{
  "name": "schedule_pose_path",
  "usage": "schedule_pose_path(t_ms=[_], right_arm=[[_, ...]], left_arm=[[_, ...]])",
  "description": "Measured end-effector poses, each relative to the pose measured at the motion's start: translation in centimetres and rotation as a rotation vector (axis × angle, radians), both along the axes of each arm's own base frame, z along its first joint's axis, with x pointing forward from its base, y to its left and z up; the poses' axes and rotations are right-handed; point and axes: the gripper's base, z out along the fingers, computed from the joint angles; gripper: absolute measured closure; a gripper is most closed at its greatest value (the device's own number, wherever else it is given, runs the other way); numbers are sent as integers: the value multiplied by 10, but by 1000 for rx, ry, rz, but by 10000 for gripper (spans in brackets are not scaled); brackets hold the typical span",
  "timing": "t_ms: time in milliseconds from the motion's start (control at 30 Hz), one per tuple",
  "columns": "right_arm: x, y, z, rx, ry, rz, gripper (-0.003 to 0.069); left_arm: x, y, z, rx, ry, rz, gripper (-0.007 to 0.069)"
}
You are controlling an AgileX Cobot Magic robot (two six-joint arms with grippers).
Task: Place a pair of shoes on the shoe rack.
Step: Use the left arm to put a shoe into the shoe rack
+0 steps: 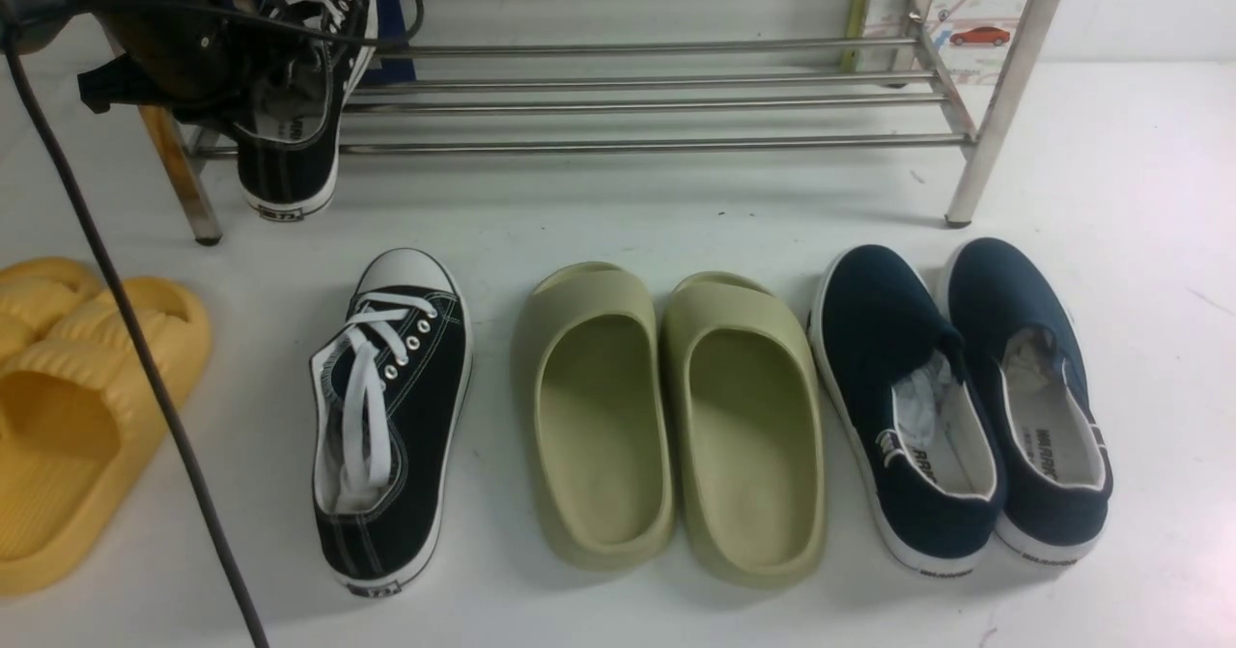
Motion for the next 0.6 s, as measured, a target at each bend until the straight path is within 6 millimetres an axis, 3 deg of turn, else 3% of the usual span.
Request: schedule_pose_path(t_ms=[267, 433, 600], right_arm=[[0, 0, 0, 0, 0, 0, 412], [0, 0, 0, 0, 0, 0, 412], [0, 0, 0, 0, 0, 0, 412]], left_arm=[[1, 0, 1, -7, -19, 4, 561], [2, -1, 4, -18, -38, 6, 406], [-2, 0, 12, -5, -44, 1, 336]])
